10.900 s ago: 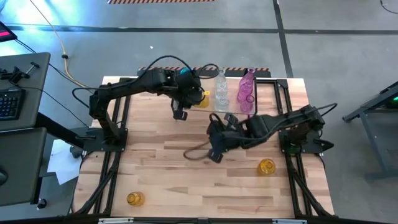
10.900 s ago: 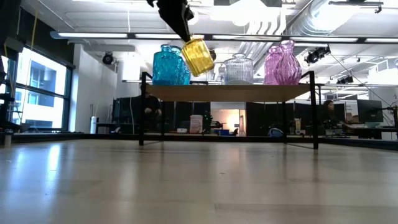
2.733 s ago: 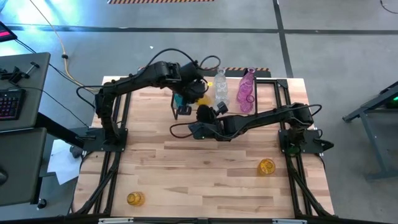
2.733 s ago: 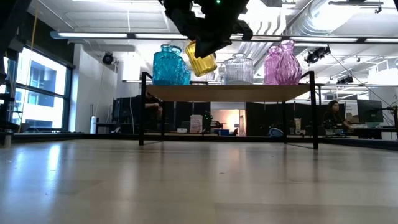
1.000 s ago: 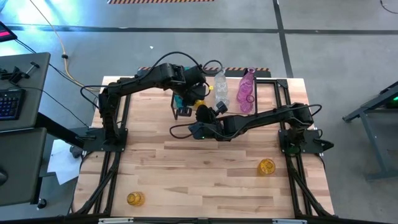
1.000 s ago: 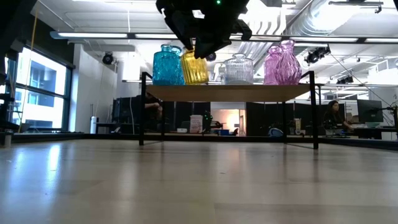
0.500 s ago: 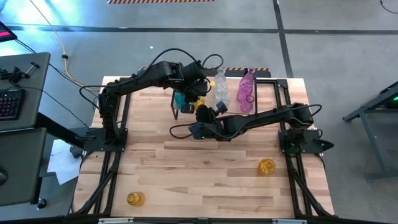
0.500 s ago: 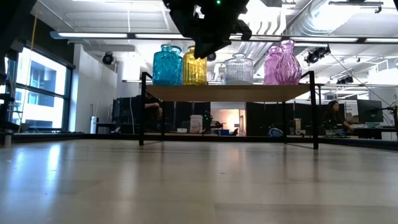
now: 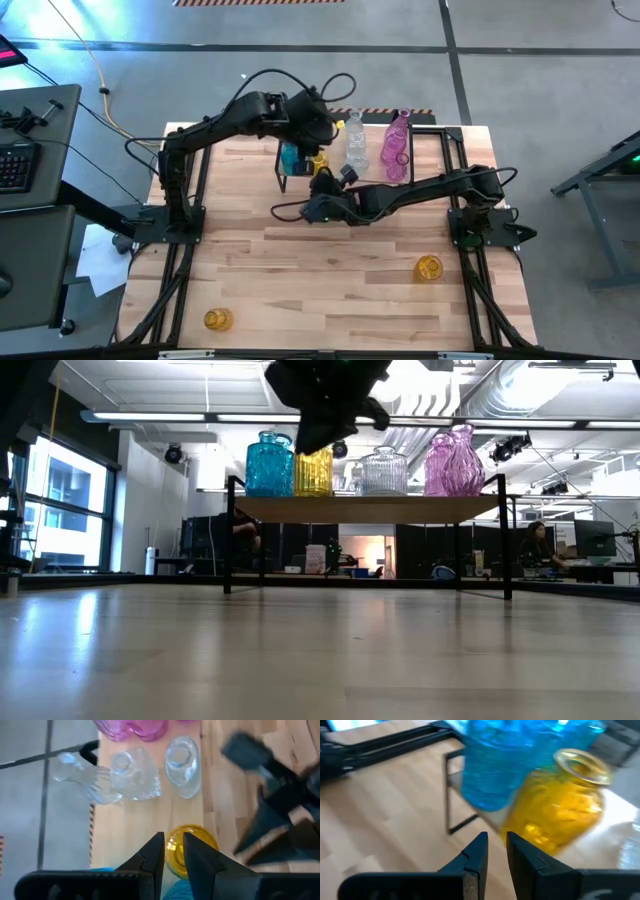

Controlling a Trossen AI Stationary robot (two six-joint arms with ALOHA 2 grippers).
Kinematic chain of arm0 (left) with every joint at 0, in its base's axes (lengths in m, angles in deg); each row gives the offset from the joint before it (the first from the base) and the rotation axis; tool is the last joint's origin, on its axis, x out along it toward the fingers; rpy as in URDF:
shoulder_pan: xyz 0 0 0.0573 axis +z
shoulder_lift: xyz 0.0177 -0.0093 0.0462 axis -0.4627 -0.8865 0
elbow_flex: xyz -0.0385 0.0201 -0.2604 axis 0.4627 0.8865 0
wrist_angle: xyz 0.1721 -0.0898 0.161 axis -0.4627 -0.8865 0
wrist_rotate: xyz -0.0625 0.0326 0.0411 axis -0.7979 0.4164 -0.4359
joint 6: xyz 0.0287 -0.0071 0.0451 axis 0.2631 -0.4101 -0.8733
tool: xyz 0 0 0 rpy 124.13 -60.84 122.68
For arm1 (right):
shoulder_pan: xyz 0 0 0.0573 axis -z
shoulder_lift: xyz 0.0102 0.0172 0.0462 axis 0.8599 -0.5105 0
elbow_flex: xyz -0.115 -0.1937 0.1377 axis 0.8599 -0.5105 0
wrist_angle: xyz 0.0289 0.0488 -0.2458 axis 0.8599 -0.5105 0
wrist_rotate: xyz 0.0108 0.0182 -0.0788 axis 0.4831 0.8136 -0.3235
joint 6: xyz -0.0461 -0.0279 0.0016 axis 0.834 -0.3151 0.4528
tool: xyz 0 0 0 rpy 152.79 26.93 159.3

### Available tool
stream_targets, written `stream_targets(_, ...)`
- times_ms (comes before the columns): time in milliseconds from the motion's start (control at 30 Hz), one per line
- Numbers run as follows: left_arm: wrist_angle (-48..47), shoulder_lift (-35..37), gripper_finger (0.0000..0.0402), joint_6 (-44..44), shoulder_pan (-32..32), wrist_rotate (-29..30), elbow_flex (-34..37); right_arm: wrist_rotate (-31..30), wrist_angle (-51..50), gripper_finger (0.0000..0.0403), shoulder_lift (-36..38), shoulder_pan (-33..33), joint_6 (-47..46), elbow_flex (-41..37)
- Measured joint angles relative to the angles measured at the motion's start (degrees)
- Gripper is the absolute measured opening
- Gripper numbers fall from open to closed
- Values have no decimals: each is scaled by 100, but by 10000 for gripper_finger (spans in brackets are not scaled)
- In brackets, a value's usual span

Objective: Sort vases onto shelf
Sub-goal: Put the top left yellow vase on the shelf

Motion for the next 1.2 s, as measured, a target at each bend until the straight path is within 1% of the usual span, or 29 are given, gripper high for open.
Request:
stream_targets(100, -99, 11, 63, 5, 2, 193, -298, 313, 243, 57, 0, 0, 272, 2)
stream_targets(233, -158, 87, 63, 231, 74, 273, -927, 365, 262, 57, 0, 35, 296, 2)
stream_targets(267, 31, 287, 63, 291, 94, 250, -833, 398, 253, 57, 0, 53, 296, 2)
stream_targets(333, 123, 666, 63, 399, 184, 109, -670, 559, 224, 57, 2, 98, 294, 2)
stream_targets(467, -5, 1352, 63, 783, 338, -266, -651, 924, 96, 57, 113, 164, 295, 2)
stream_targets(533, 52, 1661, 63, 959, 391, -306, -650, 1059, 64, 57, 207, 198, 297, 7)
stream_targets(633, 22, 2091, 63, 1296, 385, -307, -648, 1504, -187, 57, 372, 322, 297, 11)
stream_targets(700, -29, 2377, 63, 1596, 370, -468, -490, 1897, -389, 57, 460, 450, 301, 11)
stream_targets(800, -7, 2819, 62, 1884, 193, -735, 40, 2392, -572, 57, 540, 603, 426, 11)
stream_targets(867, 86, 3158, 62, 2008, 32, -678, 586, 2615, -607, 57, 546, 629, 586, 11)
stream_targets(933, 368, 3560, 62, 2230, -166, -519, 1291, 2844, -601, 57, 544, 643, 745, 10)
stream_targets(1067, 1380, 4453, 62, 2870, -591, -343, 2981, 3192, -598, 57, 544, 643, 950, 9)
stream_targets(1200, 2660, 5313, 62, 3418, -875, -160, 4566, 3537, -575, 57, 544, 643, 1197, 9)
